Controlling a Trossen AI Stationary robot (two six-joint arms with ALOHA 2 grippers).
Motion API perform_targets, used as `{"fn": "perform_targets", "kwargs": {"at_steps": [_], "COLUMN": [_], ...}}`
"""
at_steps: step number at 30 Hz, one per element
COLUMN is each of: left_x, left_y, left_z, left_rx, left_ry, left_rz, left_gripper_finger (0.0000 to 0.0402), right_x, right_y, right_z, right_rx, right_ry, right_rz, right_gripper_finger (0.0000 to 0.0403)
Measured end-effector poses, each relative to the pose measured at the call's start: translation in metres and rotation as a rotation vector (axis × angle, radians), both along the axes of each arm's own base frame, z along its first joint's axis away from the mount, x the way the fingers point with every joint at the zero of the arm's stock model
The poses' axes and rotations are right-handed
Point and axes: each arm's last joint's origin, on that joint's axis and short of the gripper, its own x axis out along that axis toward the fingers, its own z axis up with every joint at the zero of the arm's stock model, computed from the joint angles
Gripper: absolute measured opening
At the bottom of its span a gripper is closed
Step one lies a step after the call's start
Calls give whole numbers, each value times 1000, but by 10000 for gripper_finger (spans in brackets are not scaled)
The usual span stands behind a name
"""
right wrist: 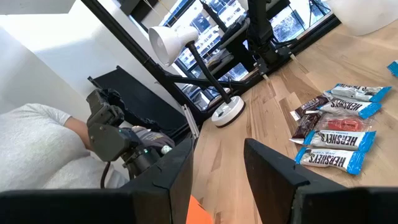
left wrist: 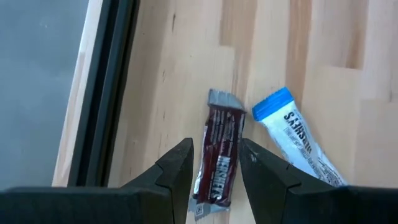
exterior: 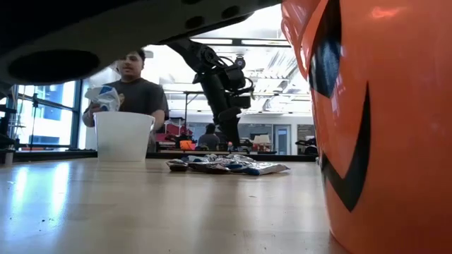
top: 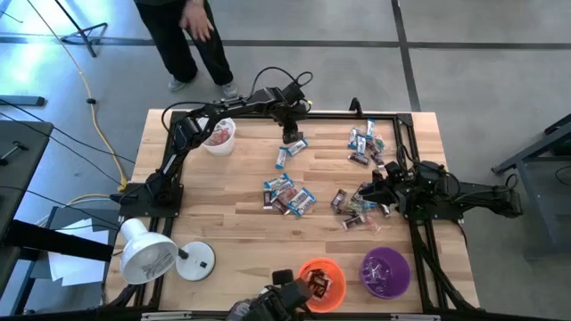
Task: Organize candy in baskets
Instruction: Put the brown chocolate into the orange bucket
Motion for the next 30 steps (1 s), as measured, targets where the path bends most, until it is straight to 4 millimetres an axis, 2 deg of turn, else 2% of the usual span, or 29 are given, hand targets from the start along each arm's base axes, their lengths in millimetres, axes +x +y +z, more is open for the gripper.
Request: {"fn": "perform_targets", "kwargs": {"at_steps": [8, 18, 30], "left_x": [-2, -3, -3], "left_y": [1, 4, 1], "left_z": [-1, 0, -1], "left_rx": [96, 186, 178], "left_ry": [80, 128, 144], "left_rz": [96, 130, 140], "left_gripper_finger": [117, 117, 117], "right_x": [0, 0, 0], "right_y": [0, 0, 0], "right_z": [0, 0, 0], "right_rx": [0, 0, 0], "right_ry": [-1, -1, -1], "right_rz": [0, 0, 0], "right_gripper_finger": [138, 138, 138]}}
